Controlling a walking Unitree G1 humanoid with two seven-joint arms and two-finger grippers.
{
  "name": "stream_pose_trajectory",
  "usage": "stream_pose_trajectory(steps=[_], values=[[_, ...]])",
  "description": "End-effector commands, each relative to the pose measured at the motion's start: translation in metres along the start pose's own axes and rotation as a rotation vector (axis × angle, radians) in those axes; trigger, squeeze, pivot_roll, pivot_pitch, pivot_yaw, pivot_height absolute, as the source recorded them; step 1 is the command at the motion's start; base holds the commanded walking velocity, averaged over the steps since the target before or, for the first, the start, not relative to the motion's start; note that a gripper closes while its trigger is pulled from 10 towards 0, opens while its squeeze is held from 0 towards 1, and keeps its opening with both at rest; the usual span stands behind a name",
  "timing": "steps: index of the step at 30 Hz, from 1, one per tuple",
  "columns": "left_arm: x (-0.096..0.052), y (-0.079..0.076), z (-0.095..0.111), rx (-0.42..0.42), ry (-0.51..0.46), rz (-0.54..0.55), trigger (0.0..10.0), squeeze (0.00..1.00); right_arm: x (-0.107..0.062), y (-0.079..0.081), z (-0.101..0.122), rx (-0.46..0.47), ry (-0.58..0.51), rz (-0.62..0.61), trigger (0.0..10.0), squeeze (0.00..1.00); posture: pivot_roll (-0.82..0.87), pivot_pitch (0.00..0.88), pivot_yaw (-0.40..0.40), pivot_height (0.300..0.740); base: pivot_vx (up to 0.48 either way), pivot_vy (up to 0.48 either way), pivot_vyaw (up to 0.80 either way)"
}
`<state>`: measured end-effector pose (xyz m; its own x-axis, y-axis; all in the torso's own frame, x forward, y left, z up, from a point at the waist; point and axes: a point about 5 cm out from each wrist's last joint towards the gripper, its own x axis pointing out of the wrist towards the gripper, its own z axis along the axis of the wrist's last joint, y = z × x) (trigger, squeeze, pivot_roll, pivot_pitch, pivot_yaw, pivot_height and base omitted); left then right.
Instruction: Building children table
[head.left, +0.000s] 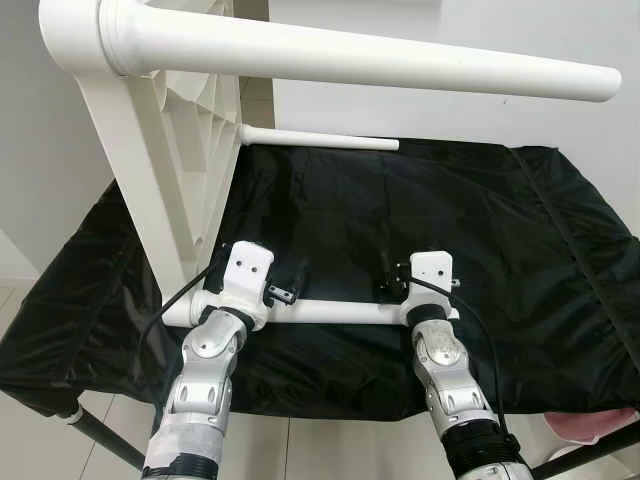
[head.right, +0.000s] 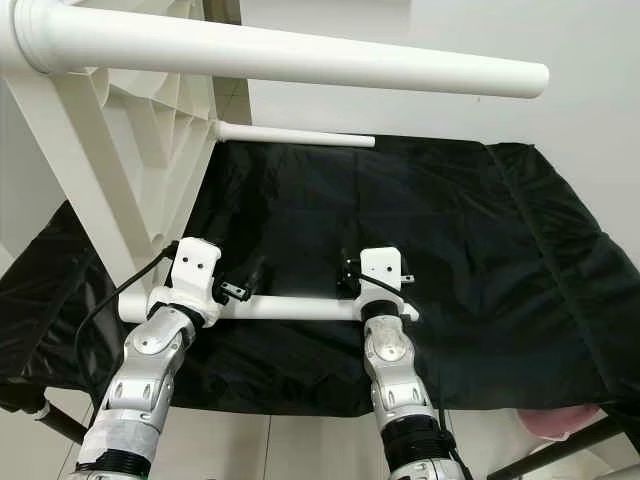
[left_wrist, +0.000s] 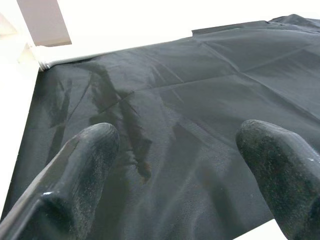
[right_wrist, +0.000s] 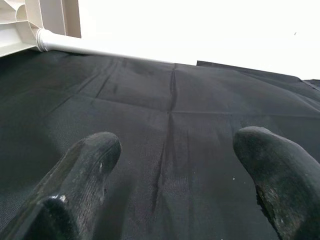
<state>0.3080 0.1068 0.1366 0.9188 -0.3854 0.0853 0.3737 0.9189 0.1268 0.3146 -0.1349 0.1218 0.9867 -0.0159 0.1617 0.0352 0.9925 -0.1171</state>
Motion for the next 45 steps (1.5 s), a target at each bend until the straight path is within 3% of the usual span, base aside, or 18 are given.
stream_pose_trajectory(steps=[1, 4, 6, 12, 17, 21, 29, 30, 31, 34, 36, 37, 38, 39, 45], values=[[-0.001, 0.008, 0.002, 0.001, 0.003, 0.168, 10.0, 0.00, 0.002, 0.001, 0.003, 0.004, -0.006, -0.005, 10.0, 0.00, -0.01, 0.000, 0.014, 0.740, 0.000, 0.000, 0.00], [-0.001, 0.008, 0.003, 0.002, 0.005, 0.165, 10.0, 0.00, 0.001, 0.000, 0.003, 0.004, -0.007, -0.007, 10.0, 0.00, -0.01, 0.000, 0.014, 0.740, 0.000, 0.000, 0.00], [-0.010, 0.001, 0.005, -0.024, -0.033, 0.080, 10.0, 0.00, 0.001, 0.000, 0.005, -0.002, -0.015, -0.008, 10.0, 0.00, -0.02, 0.001, 0.018, 0.740, 0.000, 0.000, 0.00], [-0.027, -0.007, 0.005, -0.007, -0.057, -0.006, 10.0, 0.00, -0.001, -0.004, 0.003, -0.007, -0.014, -0.013, 10.0, 0.00, -0.01, 0.010, 0.014, 0.740, 0.000, 0.000, 0.00], [-0.041, -0.011, 0.011, -0.091, -0.088, -0.052, 10.0, 0.00, -0.003, -0.007, 0.002, -0.021, -0.012, -0.003, 10.0, 0.00, 0.01, 0.018, 0.003, 0.740, 0.000, 0.000, 0.00], [-0.053, -0.021, 0.007, -0.141, -0.048, -0.157, 10.0, 0.00, -0.005, -0.006, 0.004, -0.044, -0.037, 0.028, 10.0, 0.00, 0.01, 0.019, -0.001, 0.740, 0.000, 0.000, 0.00], [-0.067, -0.025, -0.003, -0.144, 0.042, -0.195, 10.0, 0.00, -0.012, -0.007, 0.000, -0.043, -0.040, 0.055, 10.0, 0.00, 0.03, 0.014, -0.002, 0.740, 0.000, 0.000, 0.00], [-0.070, -0.024, -0.006, -0.156, 0.062, -0.196, 10.0, 0.22, -0.015, -0.006, -0.003, -0.014, -0.032, 0.070, 10.0, 0.00, 0.03, 0.012, -0.001, 0.740, 0.000, 0.000, 0.00], [-0.073, -0.022, -0.008, -0.203, 0.082, -0.174, 10.0, 1.00, -0.018, -0.008, -0.004, 0.012, -0.031, 0.079, 10.0, 1.00, 0.03, 0.011, 0.001, 0.740, 0.000, 0.000, 0.00], [-0.075, -0.021, -0.009, -0.222, 0.098, -0.160, 10.0, 1.00, -0.019, -0.009, -0.002, 0.006, -0.043, 0.077, 10.0, 1.00, 0.03, 0.011, 0.001, 0.740, 0.000, 0.000, 0.00], [-0.076, -0.021, -0.016, -0.253, 0.166, -0.138, 10.0, 1.00, -0.018, -0.009, 0.000, -0.015, -0.064, 0.066, 10.0, 1.00, 0.03, 0.010, 0.004, 0.740, 0.000, 0.000, 0.00], [-0.077, -0.021, -0.017, -0.265, 0.178, -0.133, 10.0, 0.56, -0.018, -0.009, 0.001, -0.022, -0.072, 0.067, 10.0, 0.98, 0.03, 0.010, 0.004, 0.740, 0.000, 0.000, 0.00], [-0.077, -0.021, -0.017, -0.265, 0.178, -0.133, 10.0, 0.56, -0.018, -0.009, 0.001, -0.022, -0.072, 0.067, 10.0, 0.98, 0.03, 0.010, 0.004, 0.740, 0.000, 0.000, 0.00], [-0.078, -0.021, -0.018, -0.291, 0.197, -0.115, 10.0, 0.00, -0.018, -0.010, 0.002, -0.028, -0.080, 0.064, 10.0, 0.00, 0.04, 0.012, 0.006, 0.740, 0.000, 0.000, 0.00], [-0.077, -0.014, -0.021, -0.425, 0.244, 0.013, 10.0, 0.00, -0.020, -0.014, 0.007, -0.062, -0.130, 0.034, 10.0, 0.00, 0.04, 0.012, 0.006, 0.740, 0.000, 0.000, 0.00]])
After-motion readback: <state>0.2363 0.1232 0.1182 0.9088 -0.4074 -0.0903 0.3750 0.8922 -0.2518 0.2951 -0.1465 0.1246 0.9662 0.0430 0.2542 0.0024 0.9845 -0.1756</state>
